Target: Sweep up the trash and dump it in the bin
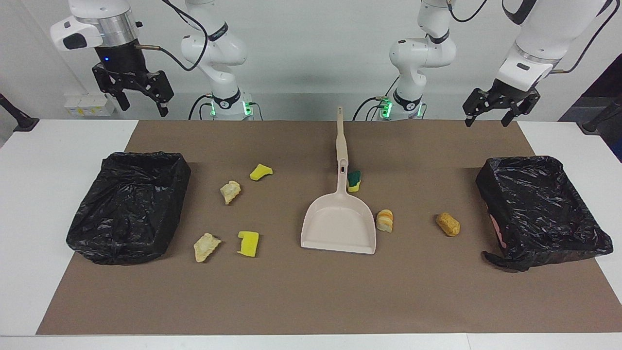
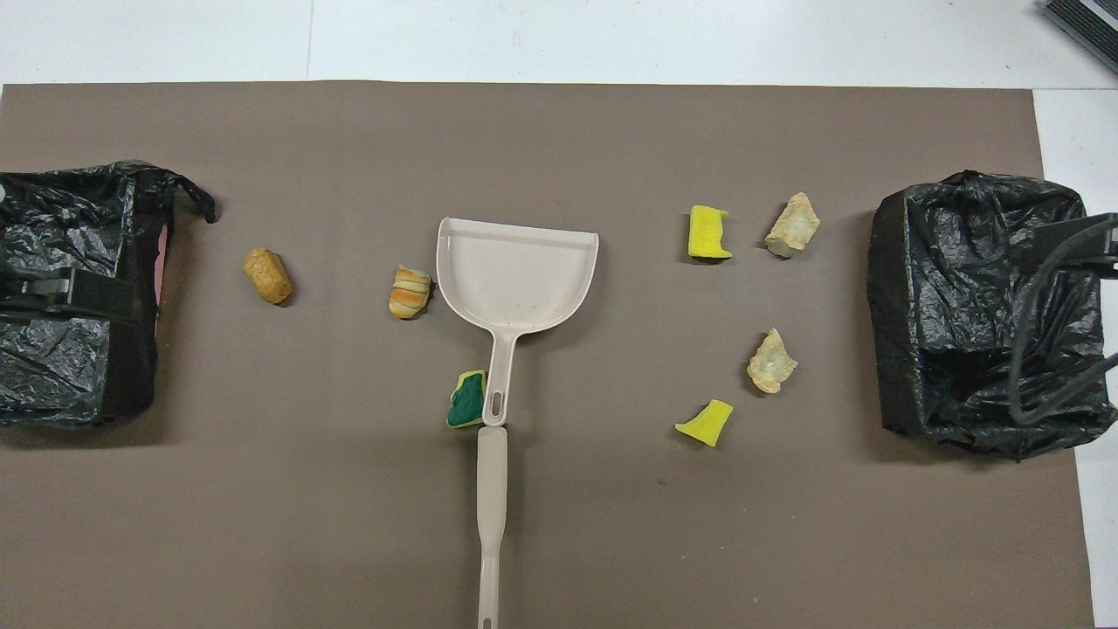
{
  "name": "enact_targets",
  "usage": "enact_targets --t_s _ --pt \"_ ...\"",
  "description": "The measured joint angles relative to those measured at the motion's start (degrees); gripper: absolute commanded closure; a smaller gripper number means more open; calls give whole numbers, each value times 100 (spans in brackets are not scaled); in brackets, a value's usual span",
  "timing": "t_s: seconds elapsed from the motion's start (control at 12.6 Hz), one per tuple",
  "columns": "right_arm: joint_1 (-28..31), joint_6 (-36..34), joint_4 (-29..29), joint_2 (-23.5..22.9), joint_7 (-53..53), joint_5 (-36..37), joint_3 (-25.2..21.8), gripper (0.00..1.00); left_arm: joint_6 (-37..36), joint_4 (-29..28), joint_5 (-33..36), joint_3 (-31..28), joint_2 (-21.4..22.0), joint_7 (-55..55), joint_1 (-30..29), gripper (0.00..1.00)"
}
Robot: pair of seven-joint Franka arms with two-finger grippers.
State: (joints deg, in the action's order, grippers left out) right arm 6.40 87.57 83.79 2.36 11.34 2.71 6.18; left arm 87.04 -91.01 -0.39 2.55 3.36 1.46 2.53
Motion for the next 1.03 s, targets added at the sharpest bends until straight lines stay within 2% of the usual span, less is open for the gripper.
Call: enact_targets --t_s 0.55,0.79,1.03 --pt "-81 -86 140 56 13 -8 31 0 2 -6 -68 -41 0 0 -38 0" --pt "-429 58 246 13 481 -10 54 0 3 -6 -68 -68 0 0 -90 0" --pt "-1057 619 322 -317 996 -12 80 0 19 -6 -77 -52 0 0 -89 0"
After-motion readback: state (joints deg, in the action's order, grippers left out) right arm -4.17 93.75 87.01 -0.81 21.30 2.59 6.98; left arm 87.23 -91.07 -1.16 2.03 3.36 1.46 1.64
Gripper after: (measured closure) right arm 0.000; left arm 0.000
